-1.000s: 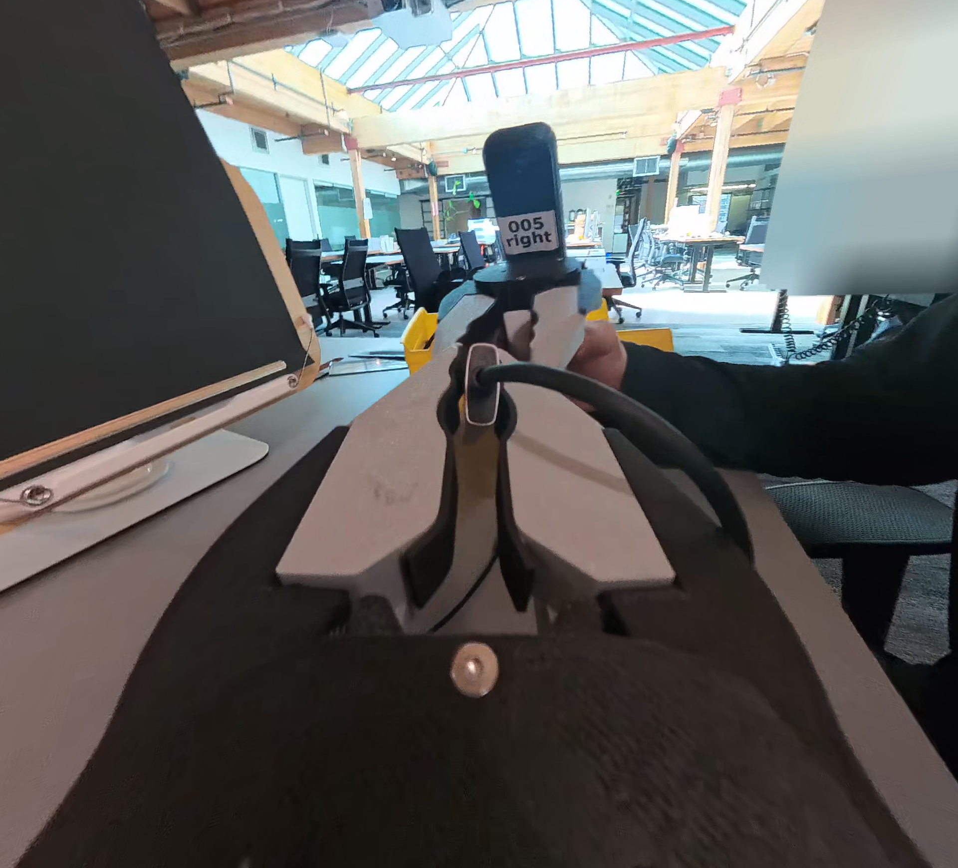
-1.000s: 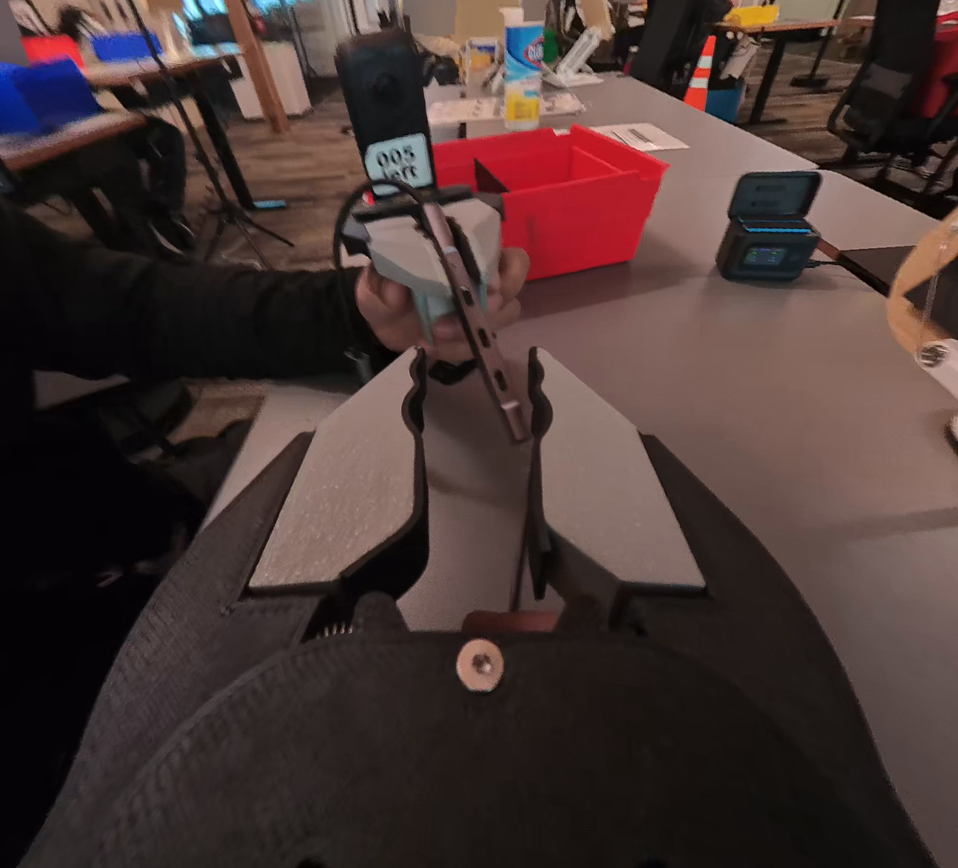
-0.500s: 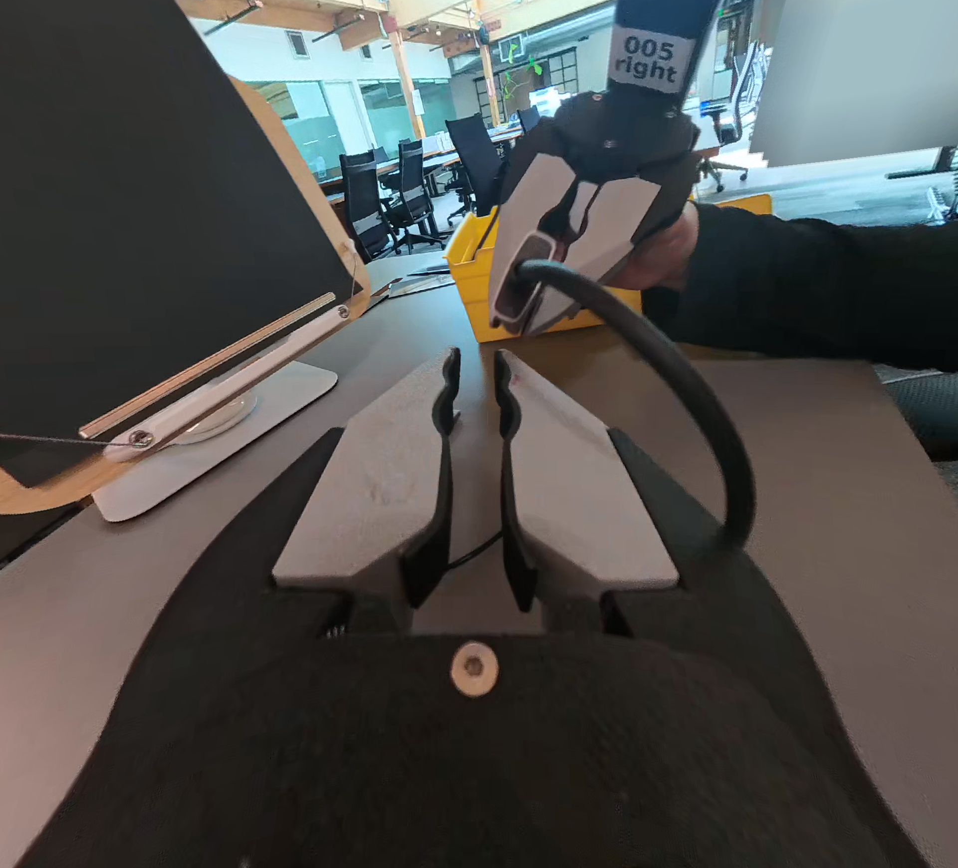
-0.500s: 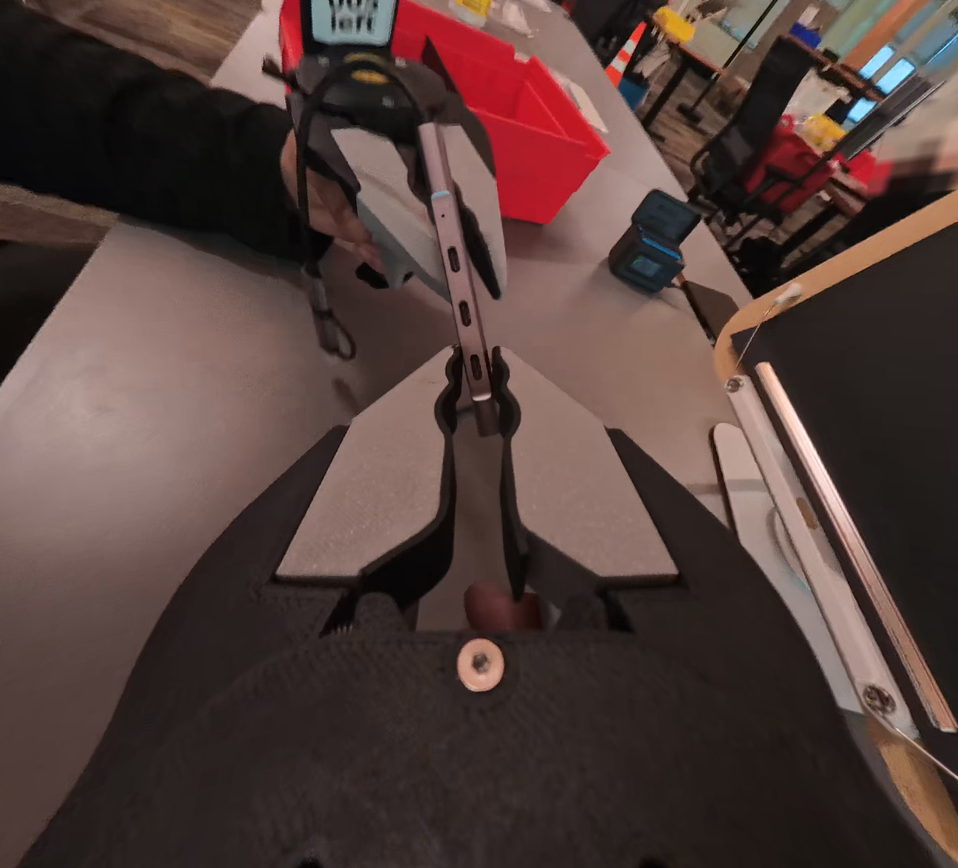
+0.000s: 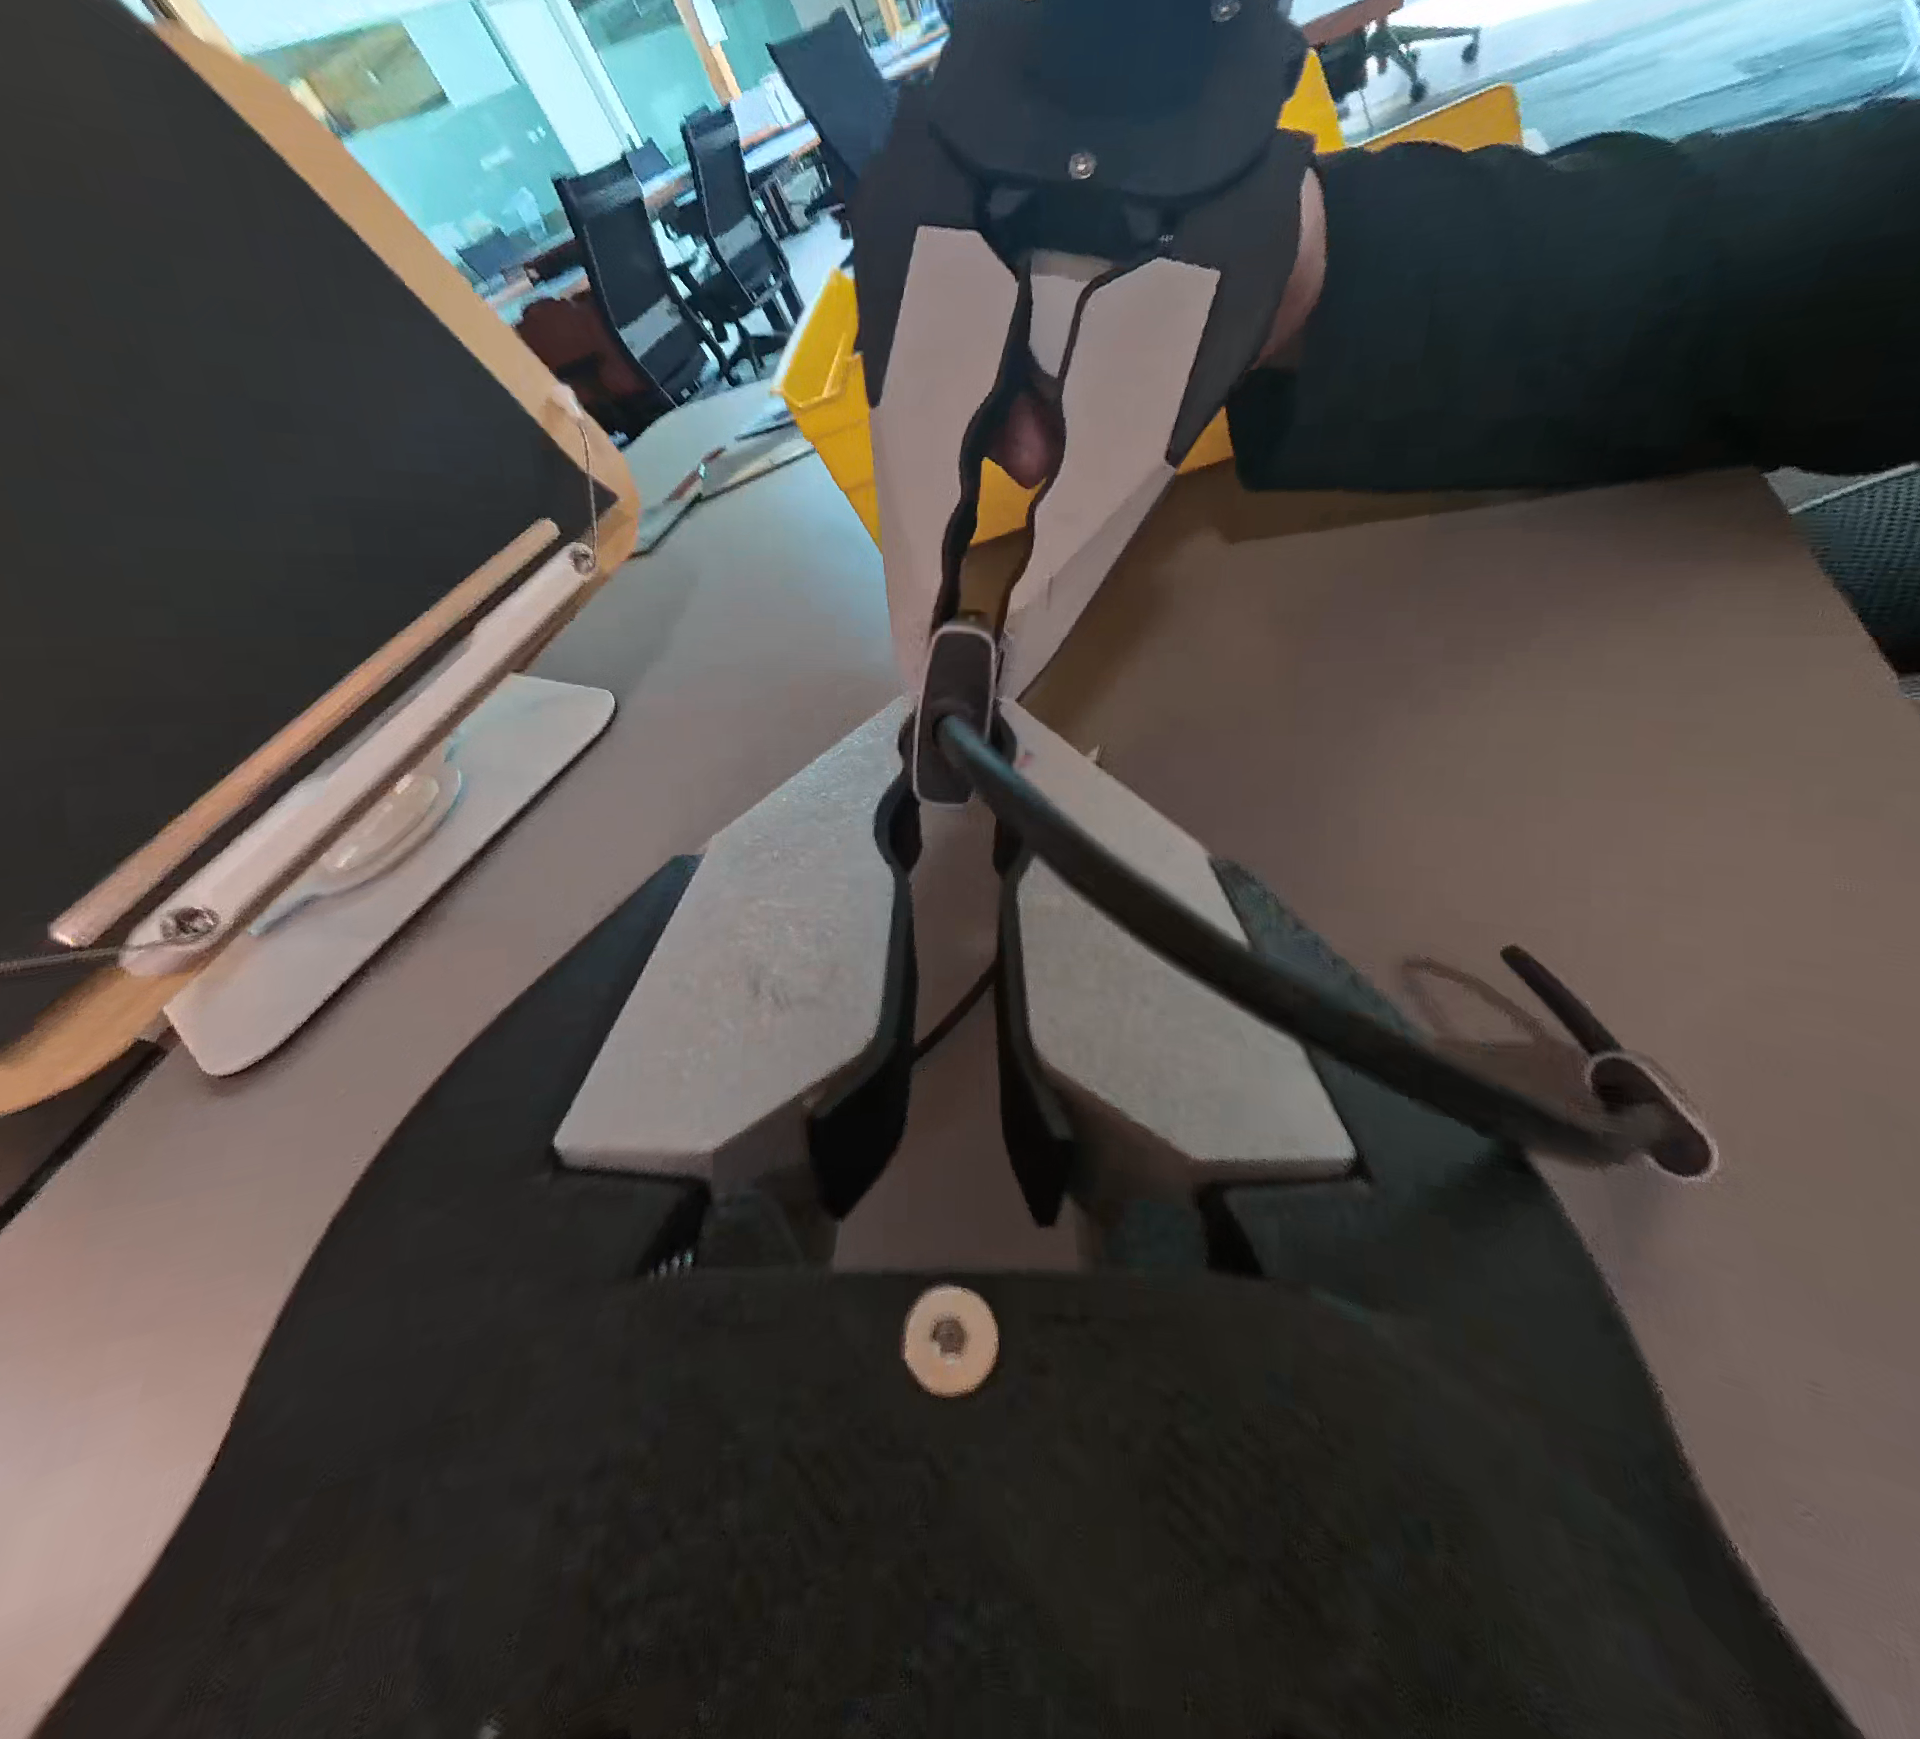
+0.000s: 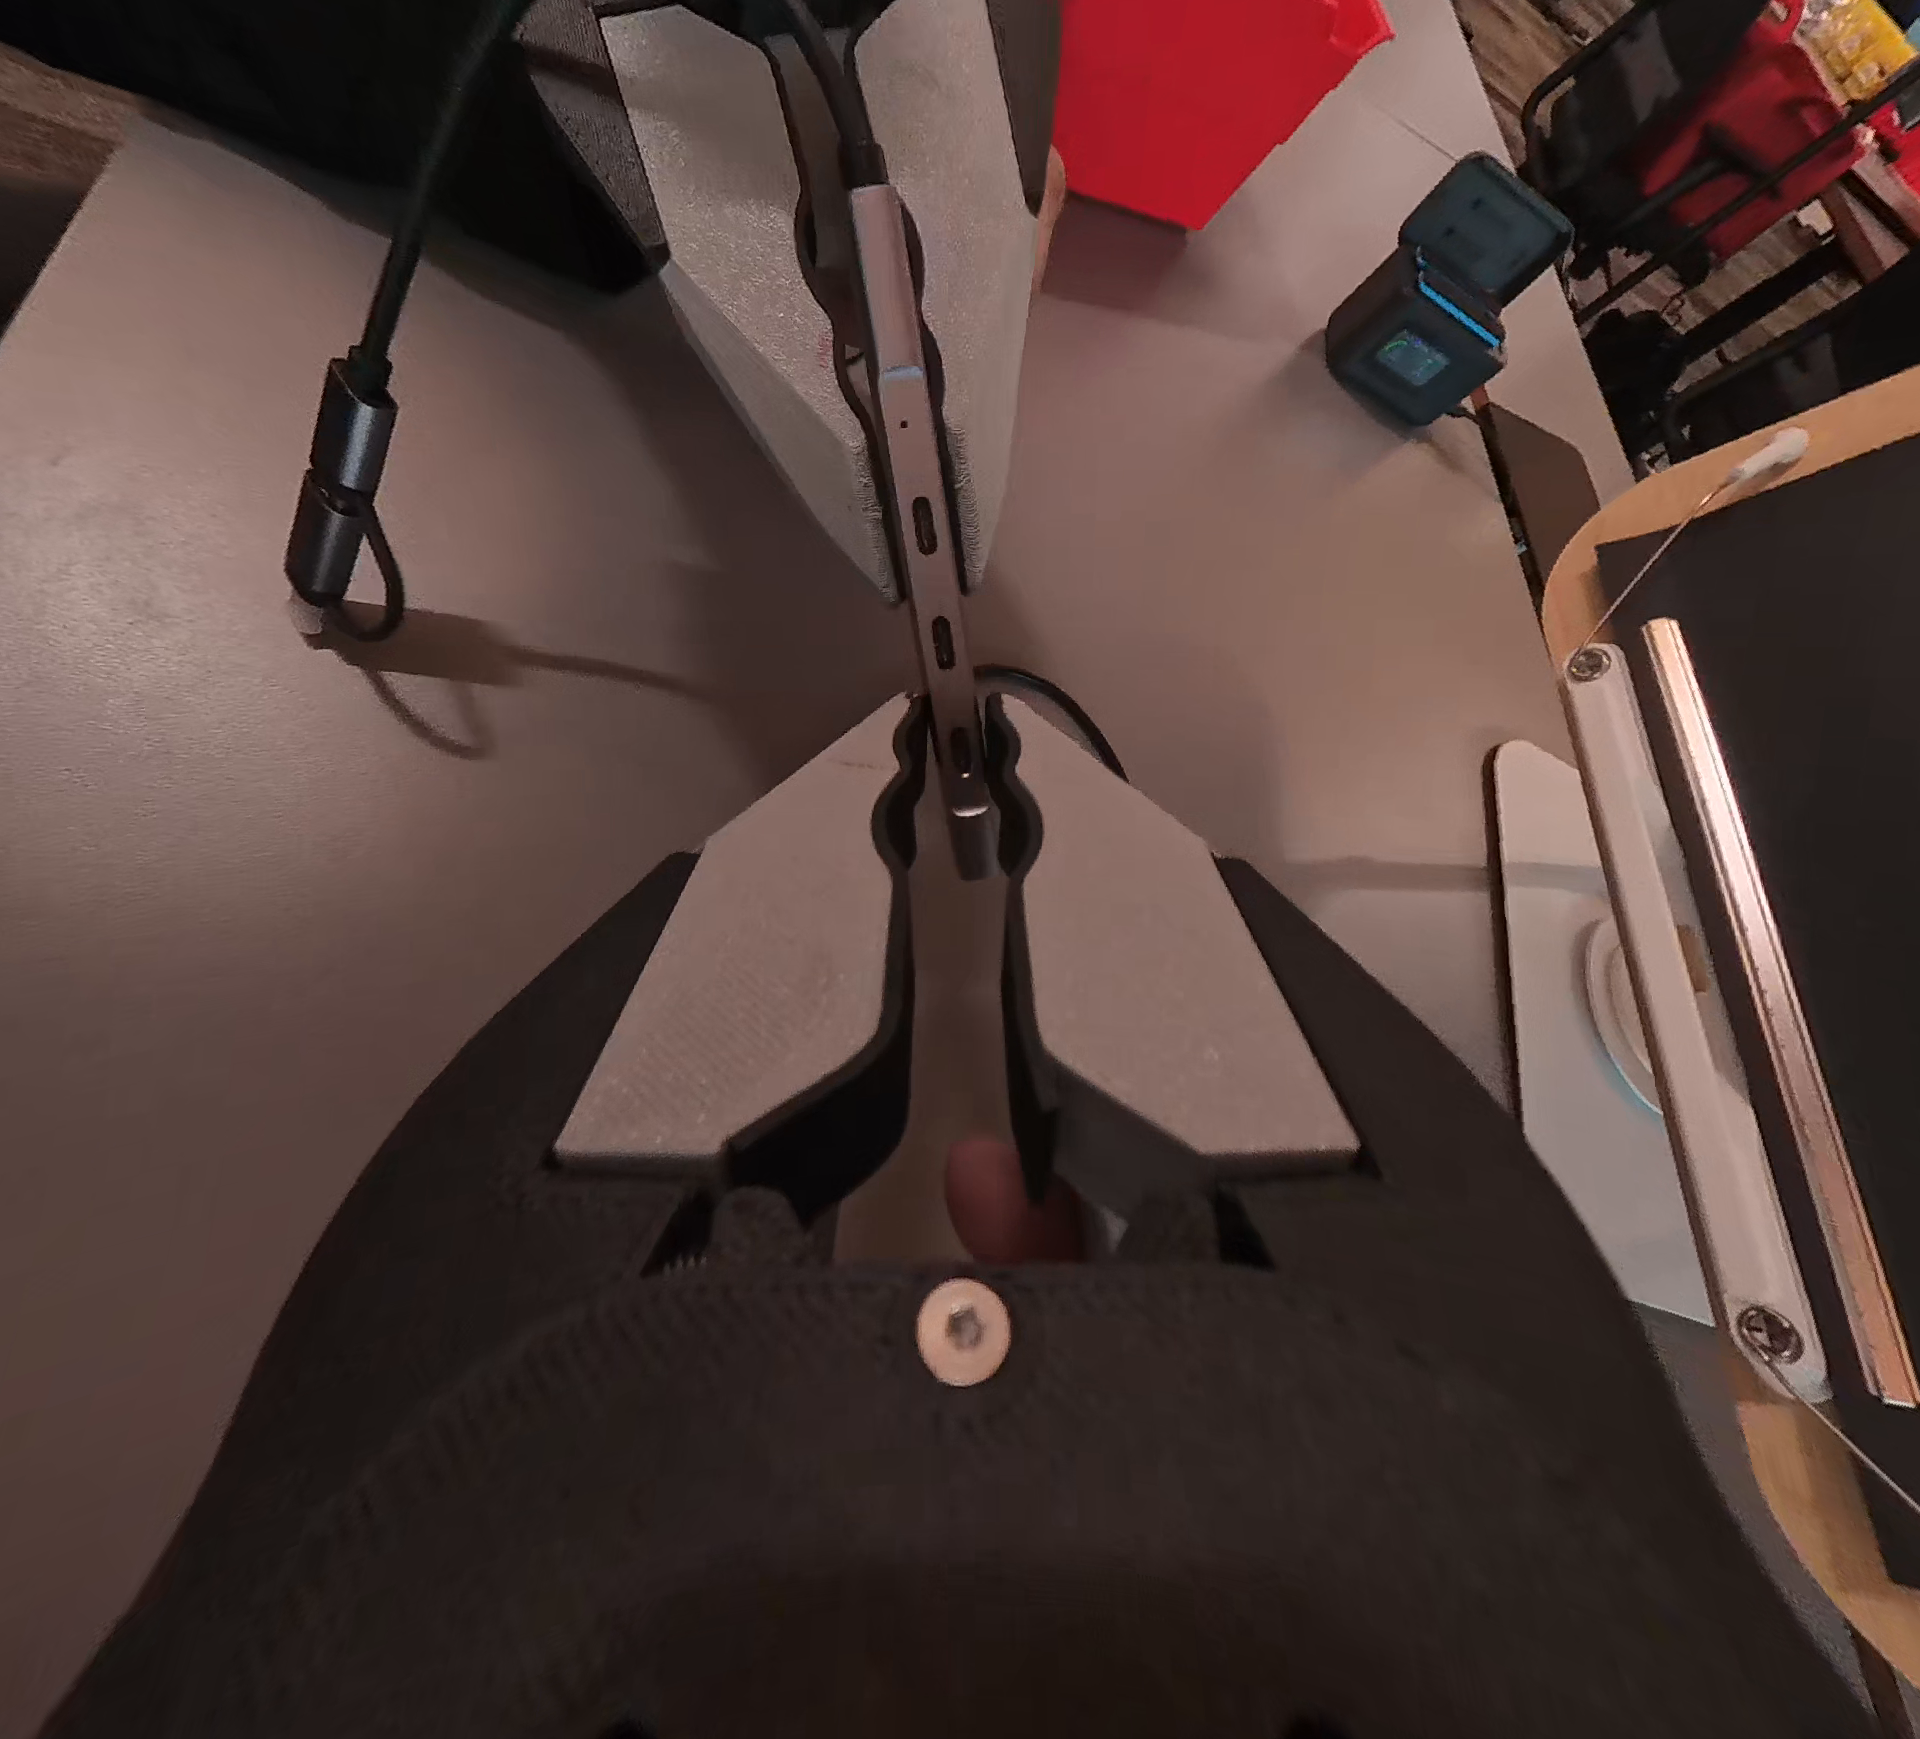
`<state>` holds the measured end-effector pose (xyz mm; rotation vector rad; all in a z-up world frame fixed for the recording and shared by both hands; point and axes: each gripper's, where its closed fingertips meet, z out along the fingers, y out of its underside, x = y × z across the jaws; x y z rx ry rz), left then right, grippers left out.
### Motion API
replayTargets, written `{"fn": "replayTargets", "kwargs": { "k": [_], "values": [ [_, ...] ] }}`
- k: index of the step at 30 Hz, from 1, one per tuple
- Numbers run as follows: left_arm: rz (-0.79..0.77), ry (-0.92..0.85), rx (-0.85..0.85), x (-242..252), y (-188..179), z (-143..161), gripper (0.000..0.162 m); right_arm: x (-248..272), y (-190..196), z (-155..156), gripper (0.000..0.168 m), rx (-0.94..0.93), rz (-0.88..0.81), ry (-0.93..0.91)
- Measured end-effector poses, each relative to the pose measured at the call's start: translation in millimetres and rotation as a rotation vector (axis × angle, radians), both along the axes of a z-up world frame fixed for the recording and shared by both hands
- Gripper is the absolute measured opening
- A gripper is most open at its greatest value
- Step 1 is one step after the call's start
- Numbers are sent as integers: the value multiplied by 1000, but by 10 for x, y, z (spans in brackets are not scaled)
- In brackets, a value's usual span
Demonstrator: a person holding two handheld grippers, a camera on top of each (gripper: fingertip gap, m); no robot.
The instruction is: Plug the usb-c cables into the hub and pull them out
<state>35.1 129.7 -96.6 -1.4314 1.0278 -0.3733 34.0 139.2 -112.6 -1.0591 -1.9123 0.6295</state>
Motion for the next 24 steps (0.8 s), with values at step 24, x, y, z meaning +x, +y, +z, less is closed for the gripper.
{"fn": "replayTargets", "kwargs": {
  "k": [24],
  "values": [
    [487, -32, 113, -815, 350, 335, 53, 223, 653, 283, 6, 262, -321, 89]
  ]
}}
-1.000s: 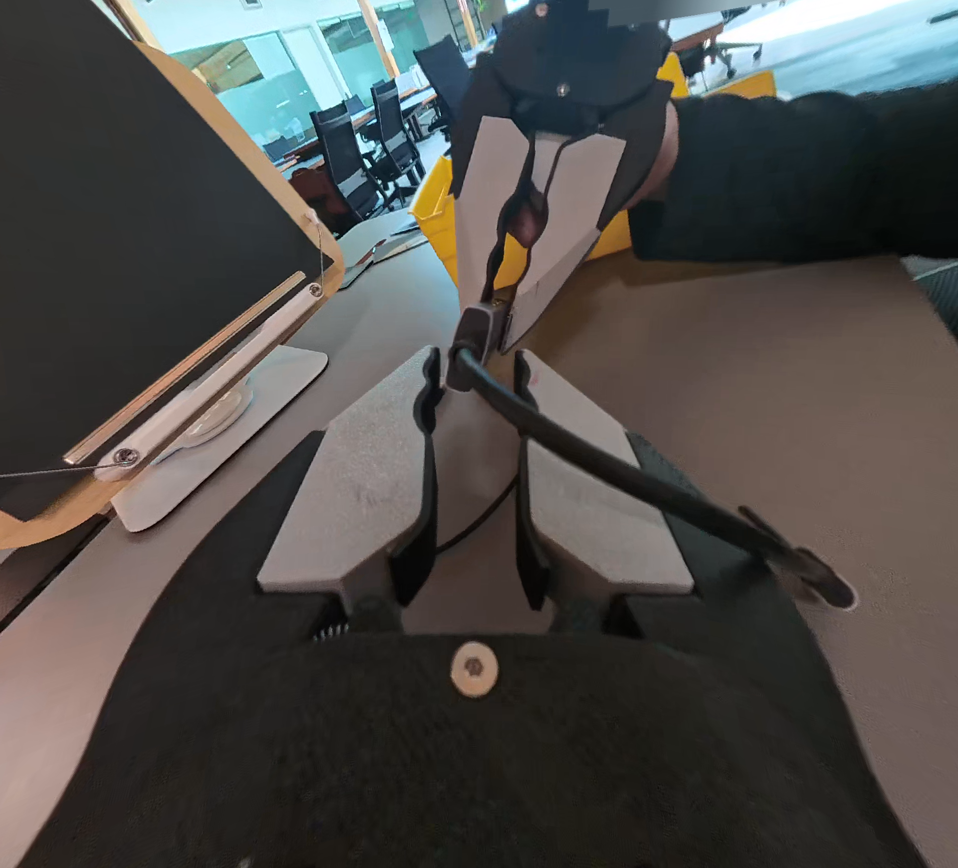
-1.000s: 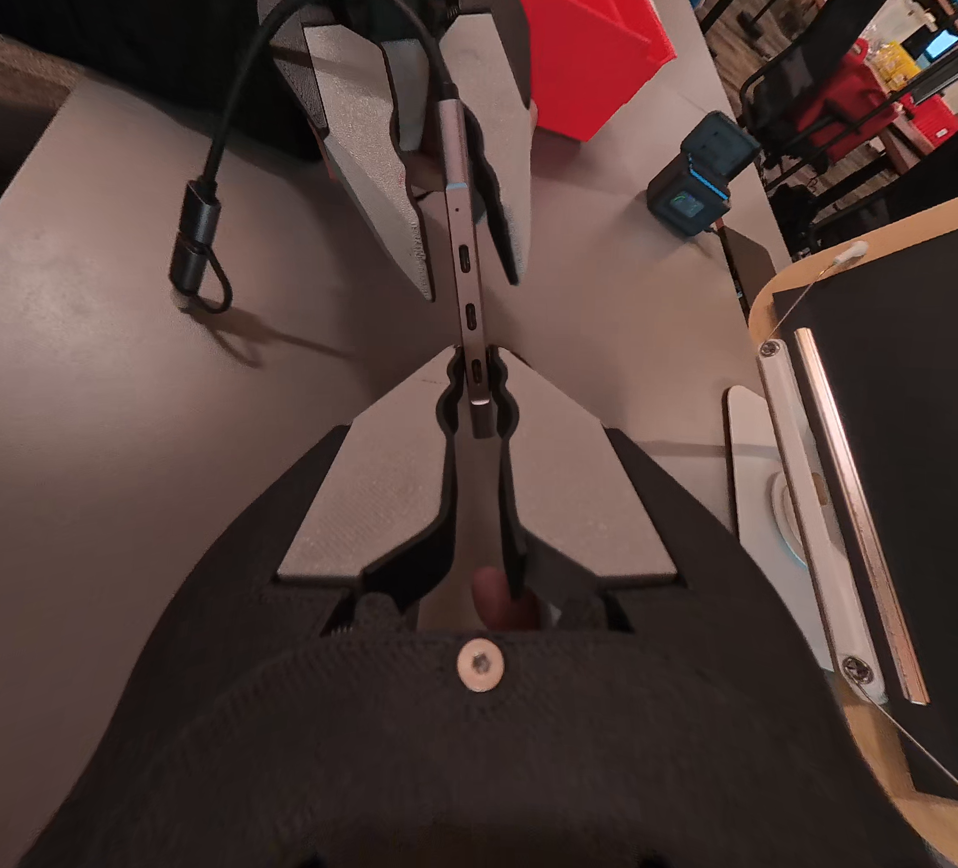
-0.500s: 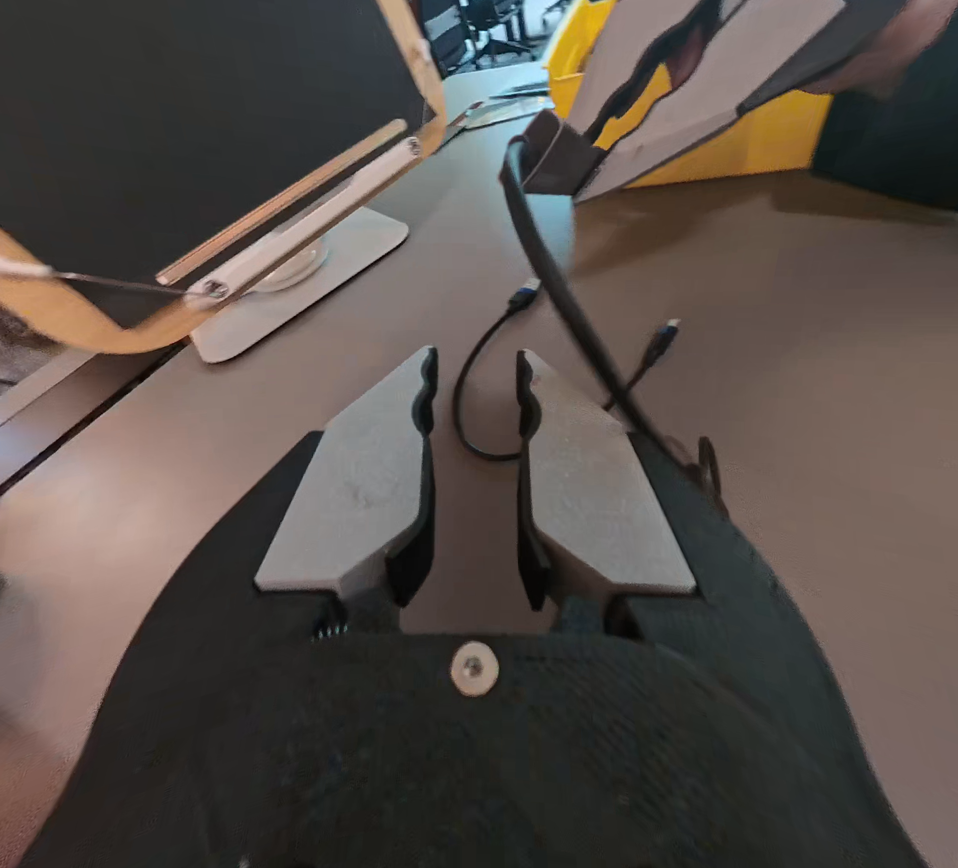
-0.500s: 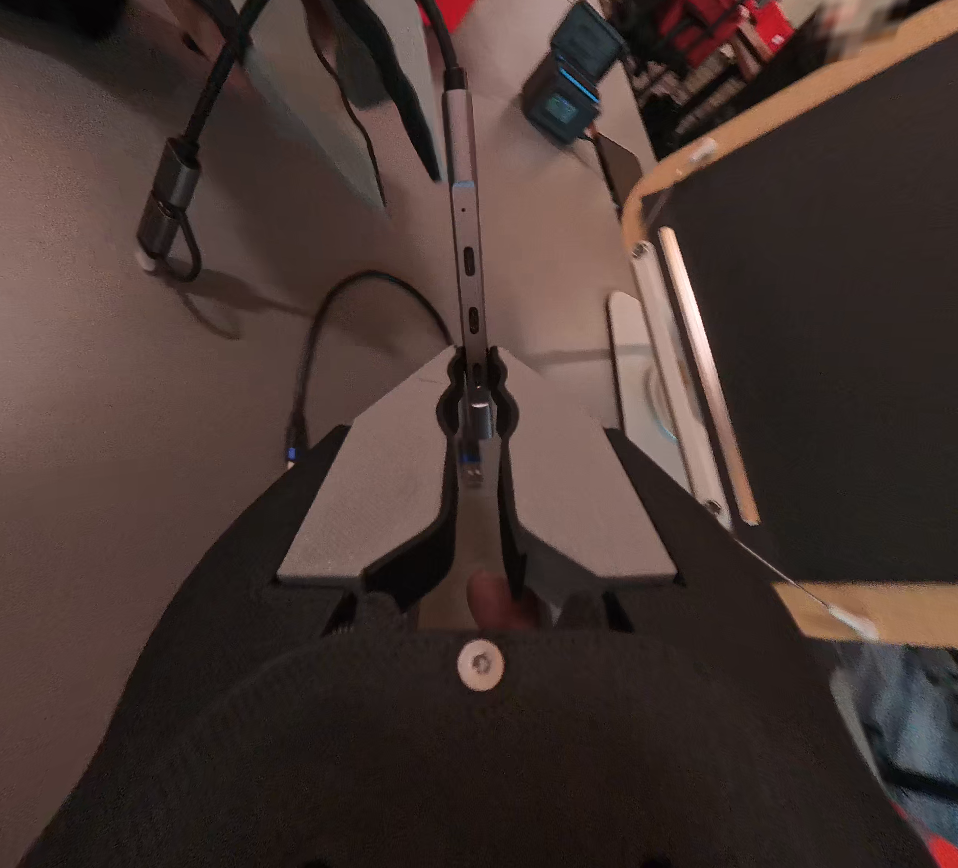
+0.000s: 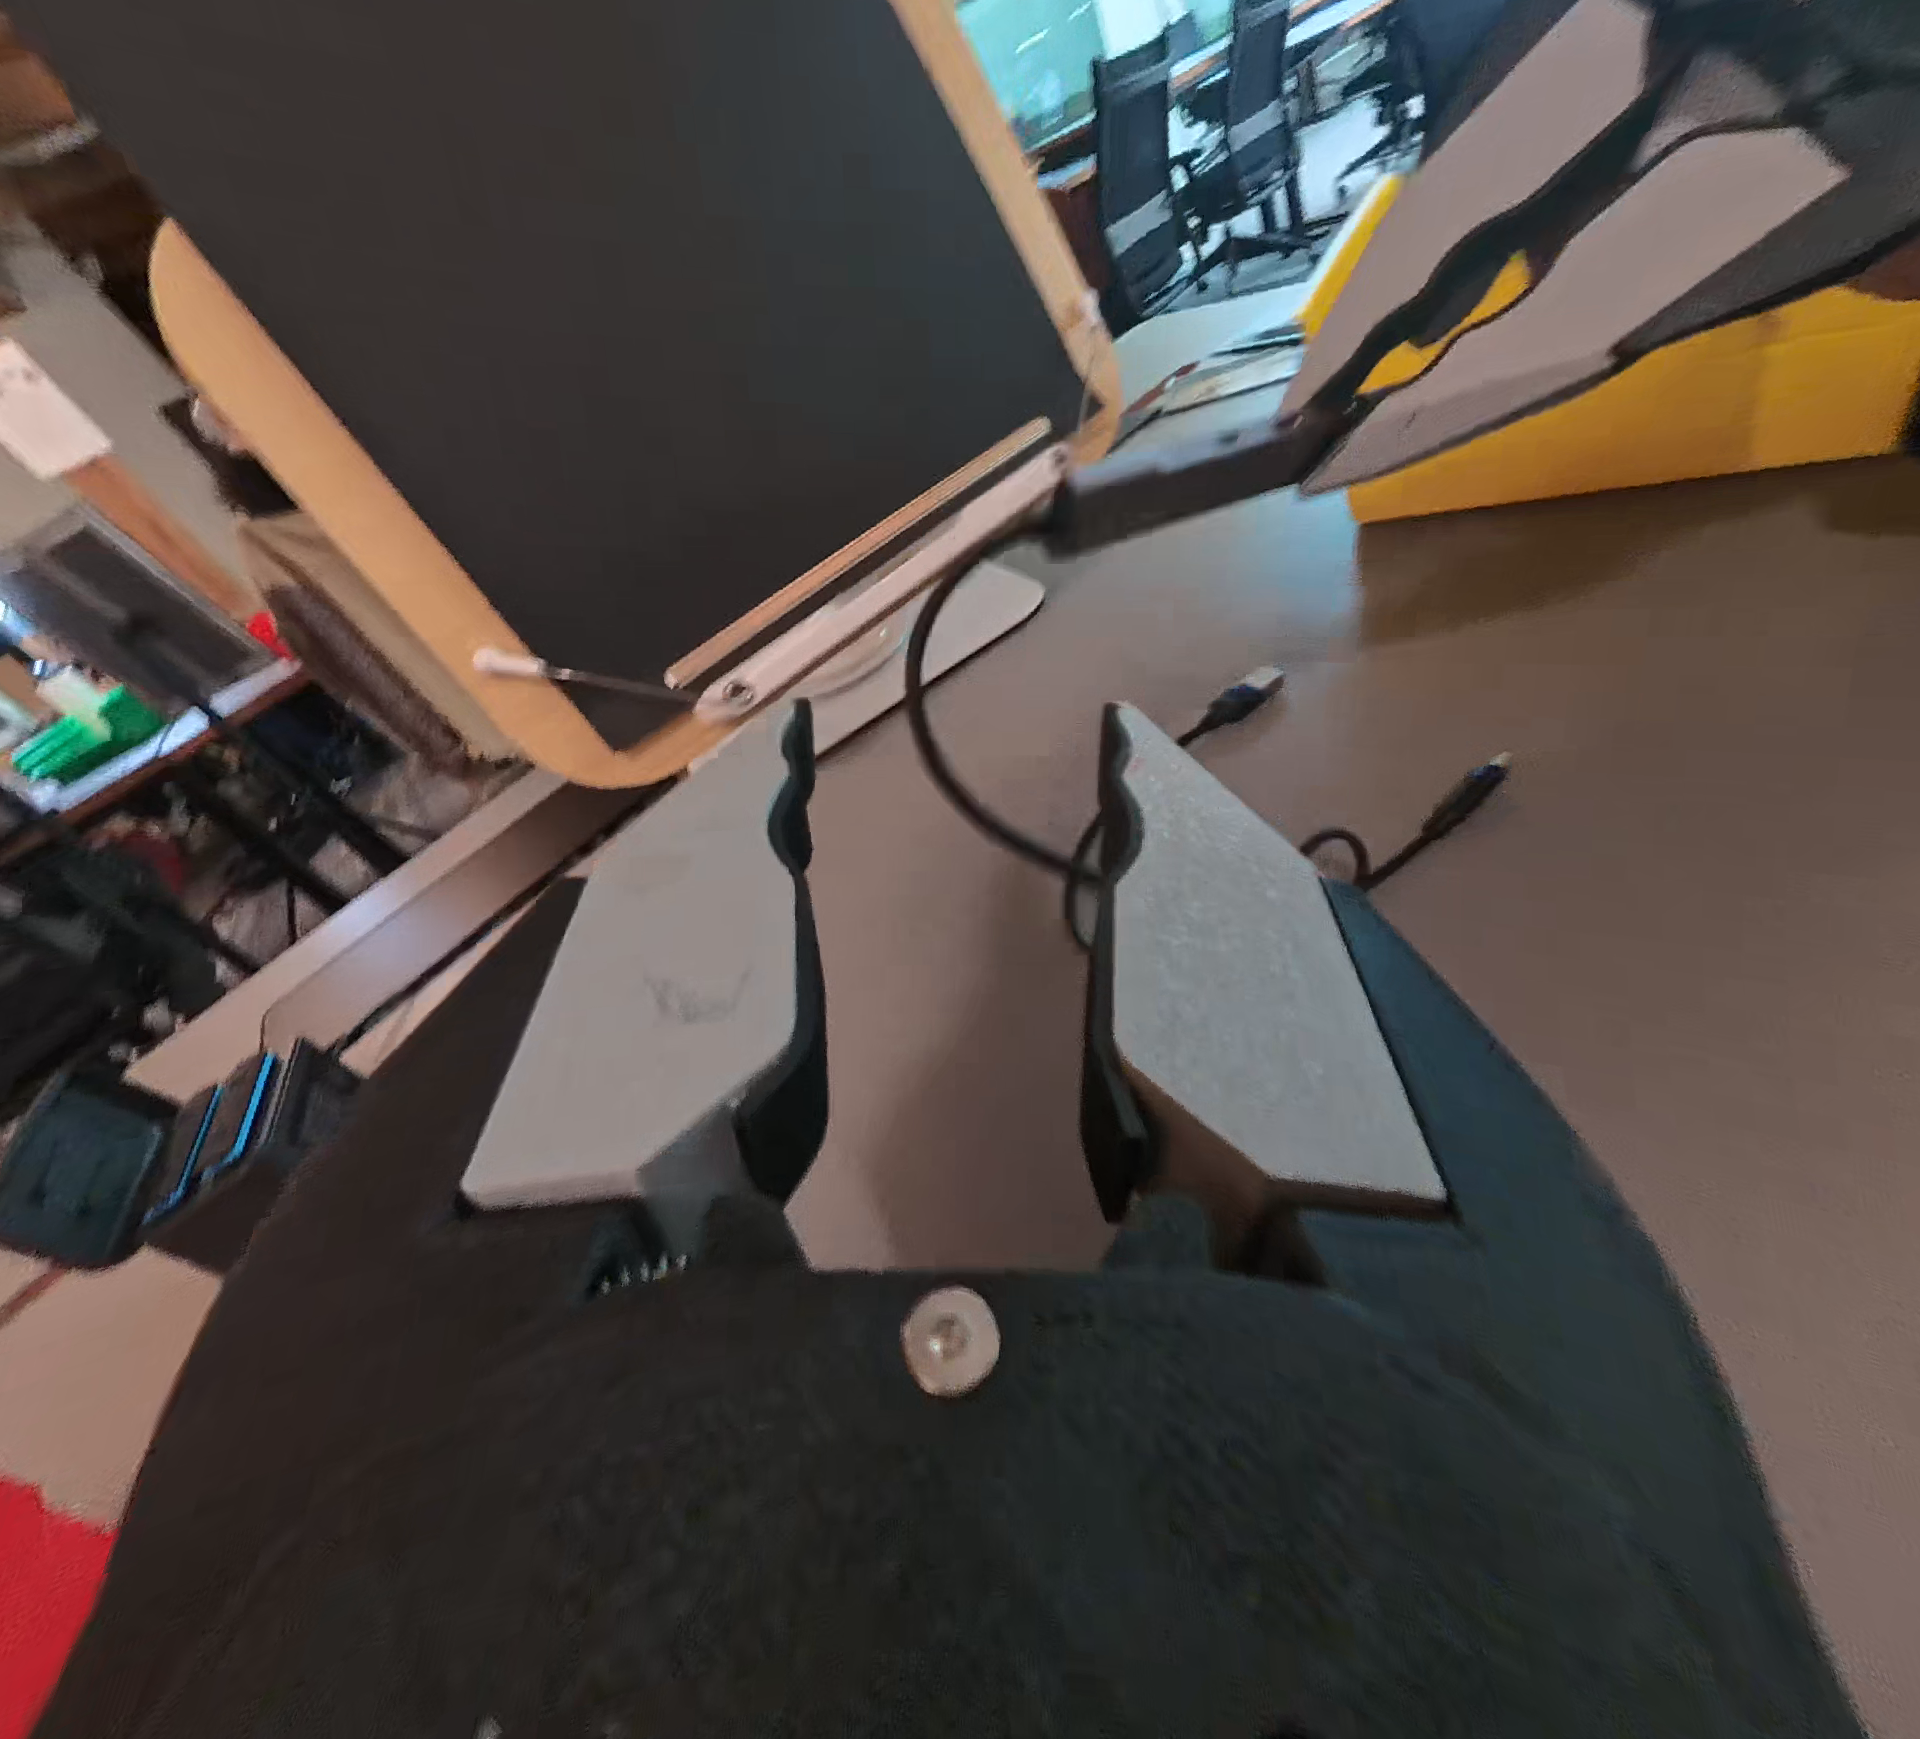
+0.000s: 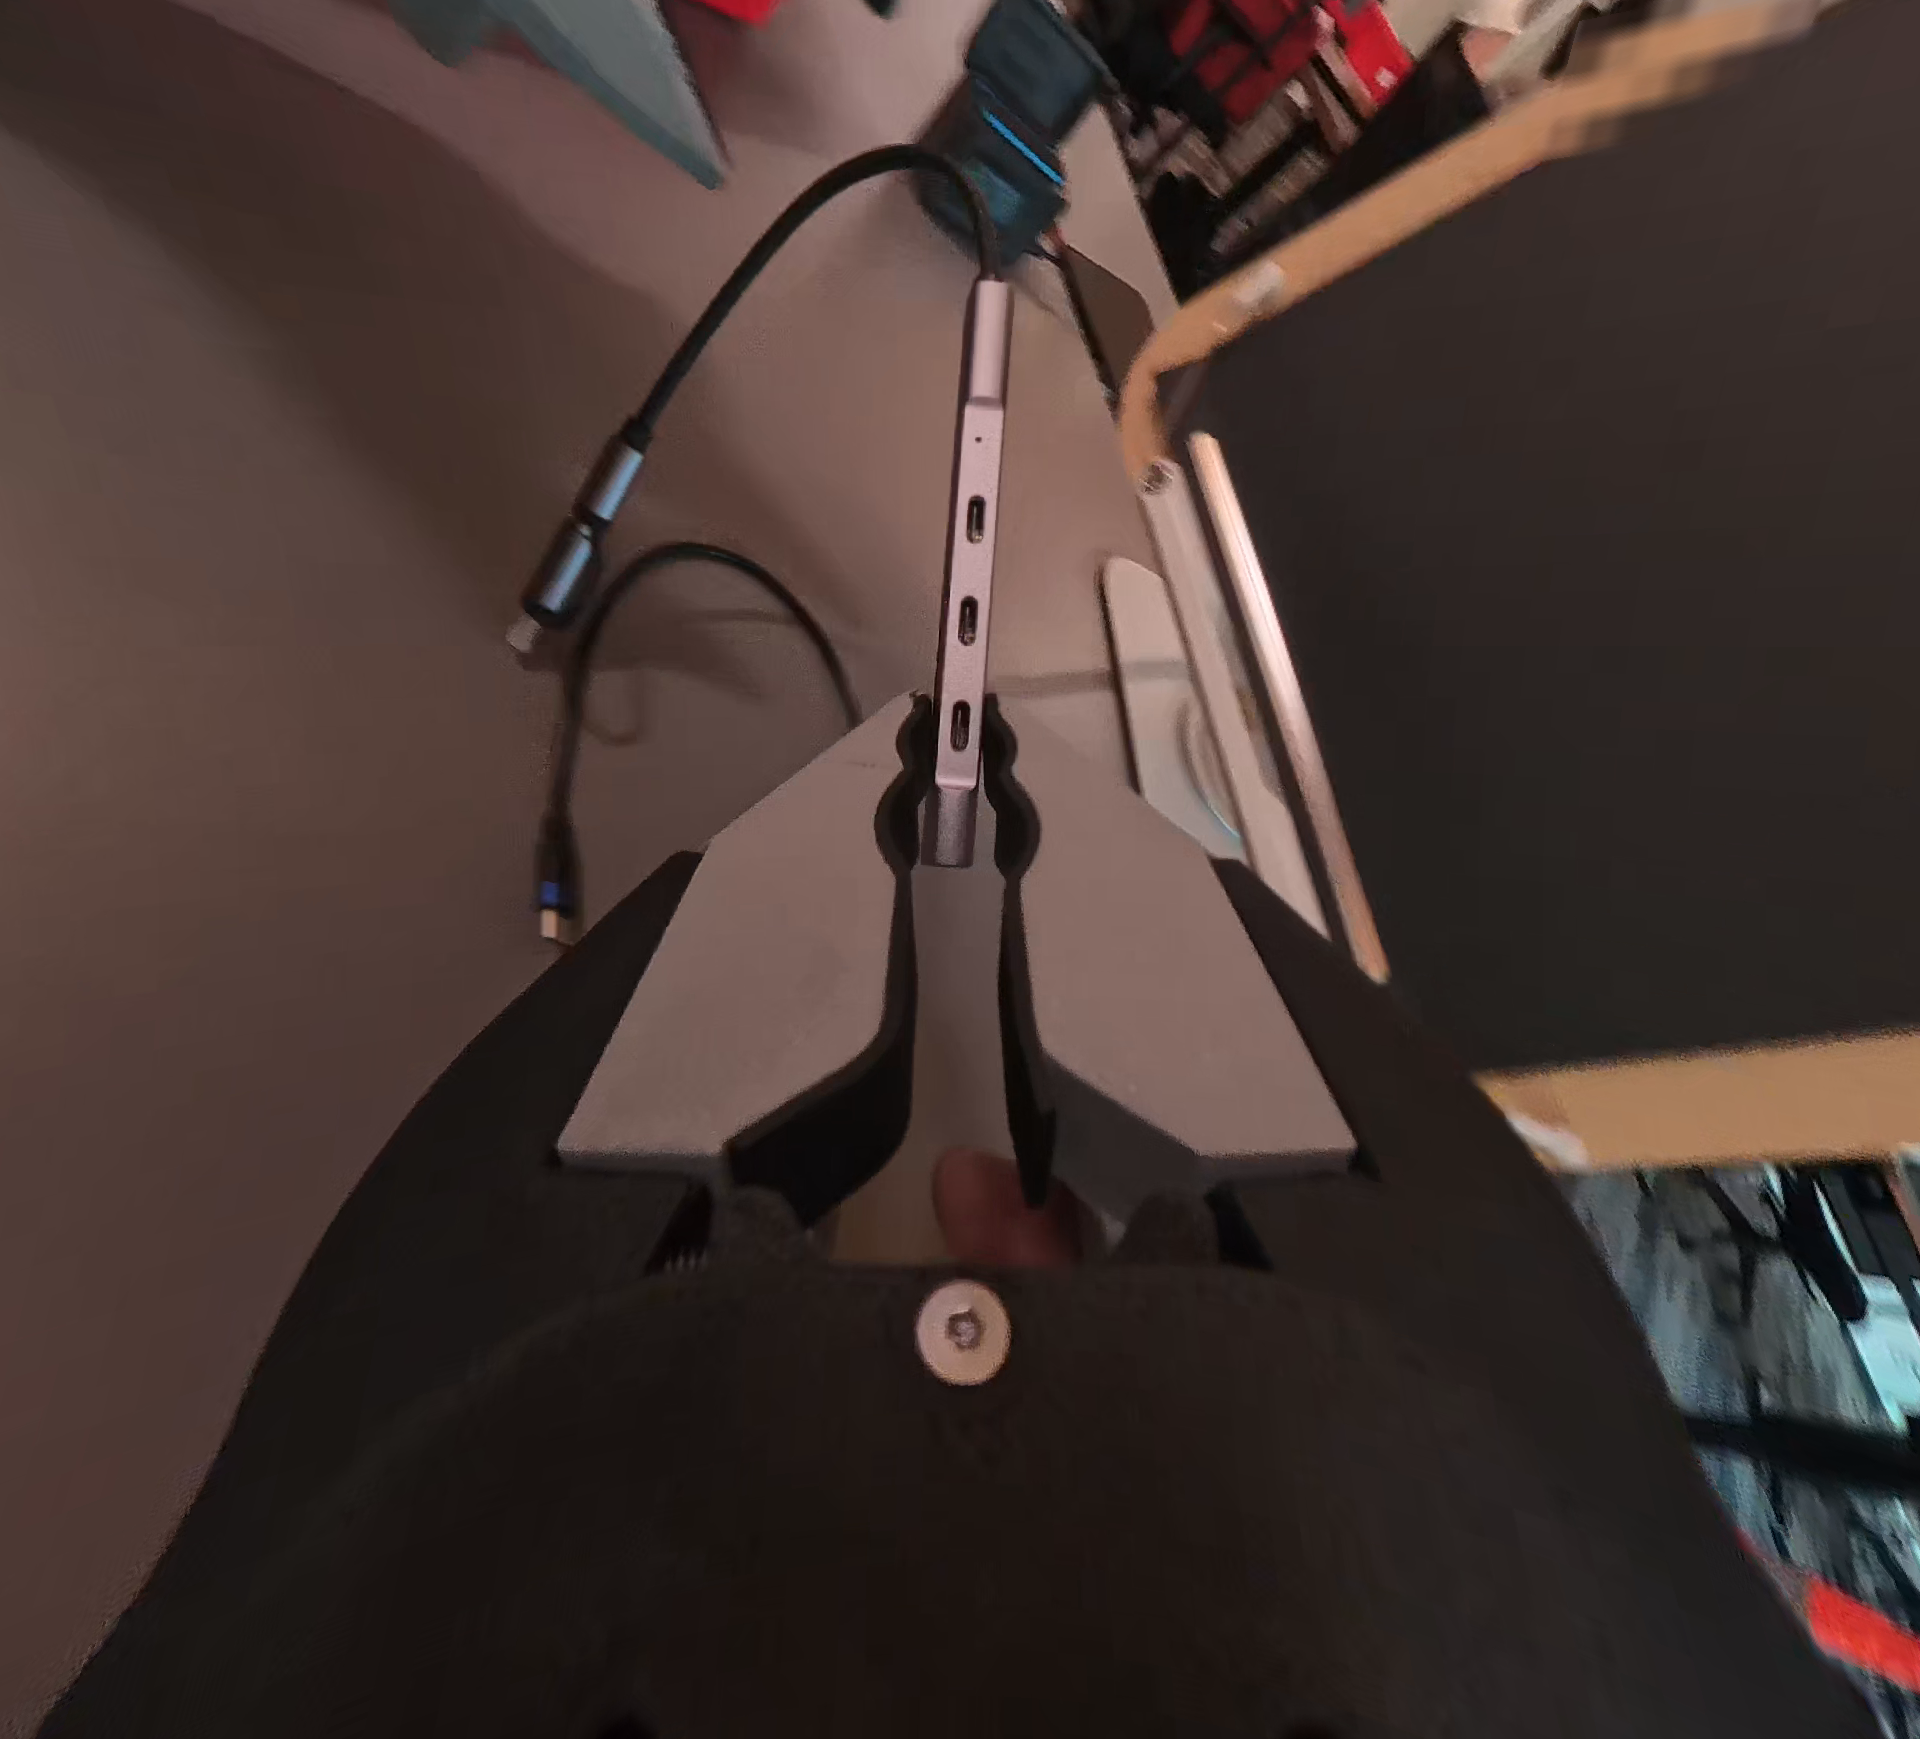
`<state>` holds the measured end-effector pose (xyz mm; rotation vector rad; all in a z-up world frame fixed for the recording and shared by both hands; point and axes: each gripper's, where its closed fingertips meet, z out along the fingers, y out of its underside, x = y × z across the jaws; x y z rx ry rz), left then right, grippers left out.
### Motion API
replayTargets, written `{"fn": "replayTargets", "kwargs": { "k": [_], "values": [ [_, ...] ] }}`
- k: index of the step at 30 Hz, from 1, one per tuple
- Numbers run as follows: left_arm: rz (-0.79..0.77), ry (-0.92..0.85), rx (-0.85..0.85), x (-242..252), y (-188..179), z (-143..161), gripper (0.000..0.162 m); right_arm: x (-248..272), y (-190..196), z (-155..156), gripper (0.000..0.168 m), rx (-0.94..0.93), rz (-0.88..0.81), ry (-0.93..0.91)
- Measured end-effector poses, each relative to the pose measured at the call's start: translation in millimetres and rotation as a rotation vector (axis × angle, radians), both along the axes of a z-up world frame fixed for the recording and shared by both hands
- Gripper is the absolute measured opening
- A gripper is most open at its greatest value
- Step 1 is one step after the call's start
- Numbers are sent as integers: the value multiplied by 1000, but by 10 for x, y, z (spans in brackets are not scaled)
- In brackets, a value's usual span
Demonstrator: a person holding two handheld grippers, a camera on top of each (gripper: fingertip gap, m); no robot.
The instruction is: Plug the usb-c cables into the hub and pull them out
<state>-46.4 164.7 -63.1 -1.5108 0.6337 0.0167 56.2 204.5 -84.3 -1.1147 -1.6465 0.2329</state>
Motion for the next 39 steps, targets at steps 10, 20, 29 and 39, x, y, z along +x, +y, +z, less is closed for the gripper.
{"fn": "replayTargets", "kwargs": {
  "k": [10, 20, 29, 39],
  "values": [
    [-156, 260, 41, 418, -162, -256, 45, -296, -565, -194, 6, -49, 219, -72],
    [-297, 266, -10, 597, -276, -407, 20, -234, -817, -92, 5, -223, 394, -1],
    [-448, 206, -86, 724, -423, -409, 7, -272, -814, -125, 10, -312, 407, 11],
    [-378, 269, -100, 677, -328, -521, 7, -336, -700, -298, 10, -315, 330, -39]
  ]
}}
